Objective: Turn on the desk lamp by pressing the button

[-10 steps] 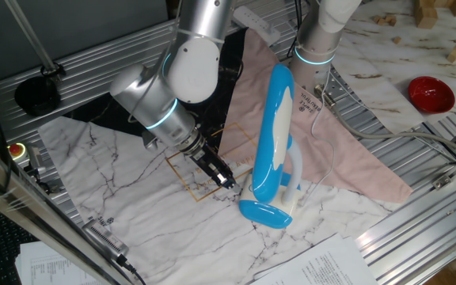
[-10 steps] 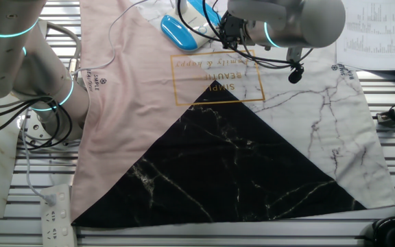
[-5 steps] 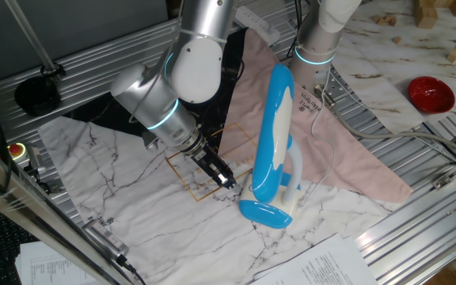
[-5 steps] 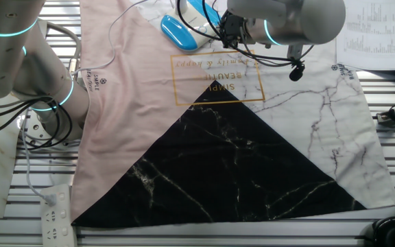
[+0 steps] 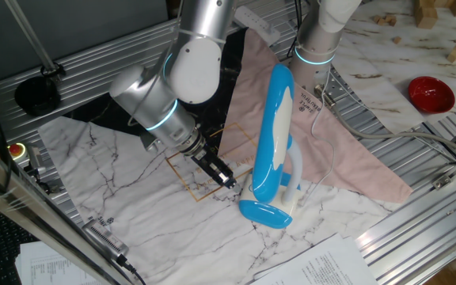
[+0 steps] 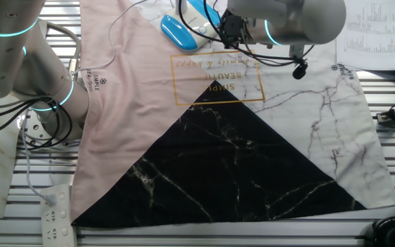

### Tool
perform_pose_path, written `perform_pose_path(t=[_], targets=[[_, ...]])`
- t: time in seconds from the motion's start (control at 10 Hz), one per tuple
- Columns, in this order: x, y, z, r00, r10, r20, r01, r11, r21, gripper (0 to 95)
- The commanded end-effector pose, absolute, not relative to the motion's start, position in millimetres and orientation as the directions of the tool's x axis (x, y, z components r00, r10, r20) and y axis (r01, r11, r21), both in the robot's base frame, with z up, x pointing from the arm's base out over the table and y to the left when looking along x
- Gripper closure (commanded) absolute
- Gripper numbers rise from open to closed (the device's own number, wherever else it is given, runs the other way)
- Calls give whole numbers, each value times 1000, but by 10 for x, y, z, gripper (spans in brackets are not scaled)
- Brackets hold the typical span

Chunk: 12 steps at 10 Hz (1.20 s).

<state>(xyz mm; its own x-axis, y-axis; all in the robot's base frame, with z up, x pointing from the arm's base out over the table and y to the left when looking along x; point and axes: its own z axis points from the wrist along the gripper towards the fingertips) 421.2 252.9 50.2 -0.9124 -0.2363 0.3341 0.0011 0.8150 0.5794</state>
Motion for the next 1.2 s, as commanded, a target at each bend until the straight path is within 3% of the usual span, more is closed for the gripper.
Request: perform_pose_path(t=[0.1, 0.7, 1.2], targets=[[4210, 2528, 500, -905, -251, 344, -16, 826, 563, 950], [4192, 2516, 518, -899, -291, 329, -60, 823, 564, 950], [4058, 2575, 674, -895, -252, 369, 2, 823, 567, 950]])
